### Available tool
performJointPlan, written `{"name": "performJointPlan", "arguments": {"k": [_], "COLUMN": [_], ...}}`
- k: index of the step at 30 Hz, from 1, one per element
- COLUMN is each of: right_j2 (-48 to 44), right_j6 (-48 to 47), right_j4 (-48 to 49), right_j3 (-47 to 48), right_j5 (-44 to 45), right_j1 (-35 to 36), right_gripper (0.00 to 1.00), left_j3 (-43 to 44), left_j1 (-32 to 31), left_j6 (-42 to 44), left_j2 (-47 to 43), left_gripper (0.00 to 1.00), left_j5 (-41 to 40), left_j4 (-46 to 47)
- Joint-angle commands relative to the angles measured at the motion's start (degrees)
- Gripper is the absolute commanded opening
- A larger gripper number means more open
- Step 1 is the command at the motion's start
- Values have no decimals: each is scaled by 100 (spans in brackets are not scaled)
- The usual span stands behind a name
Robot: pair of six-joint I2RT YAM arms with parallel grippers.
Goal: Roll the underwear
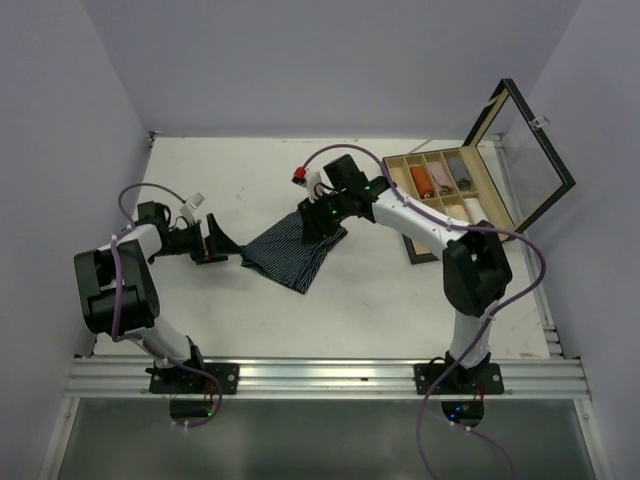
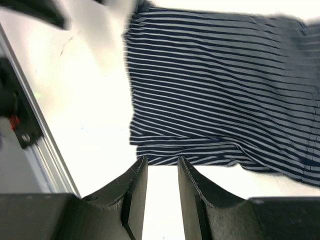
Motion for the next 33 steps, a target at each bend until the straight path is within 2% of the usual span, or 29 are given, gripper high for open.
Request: {"name": "performJointPlan", "arguments": {"k": [1, 3, 8, 18, 24, 28, 33], "right_j2": [-489, -516, -630, -586, -508, -262, -173], "right_j6": [-1276, -1469, -2066, -2586, -2954, -3359, -4333], "right_j4": [-255, -185, 394, 879, 731, 423, 334], "right_j3": [-57, -180, -655, -1016, -920, -744, -900], "right_j5": [428, 623, 1219, 1336, 801, 334, 132], "right_j1": [515, 832, 1455, 1615, 1606, 1606, 1615], "right_gripper": [35, 35, 38, 55, 53, 46, 44], "left_j3": [-365, -470, -374, -453, -331, -278, -163], "left_j1": [-7, -33, -130, -543, -614, -614, -622], "left_j6": [-1233, -1690, -2296, -2711, -2676, -2641, -2509], "left_j2": [-134, -55, 349, 464, 692, 938, 1088], "left_gripper": [100, 100, 100, 100, 100, 100, 100], "left_j5": [602, 522, 372, 548, 312, 39, -58], "left_j4": [1073, 1389, 1479, 1760, 1725, 1672, 1471]}}
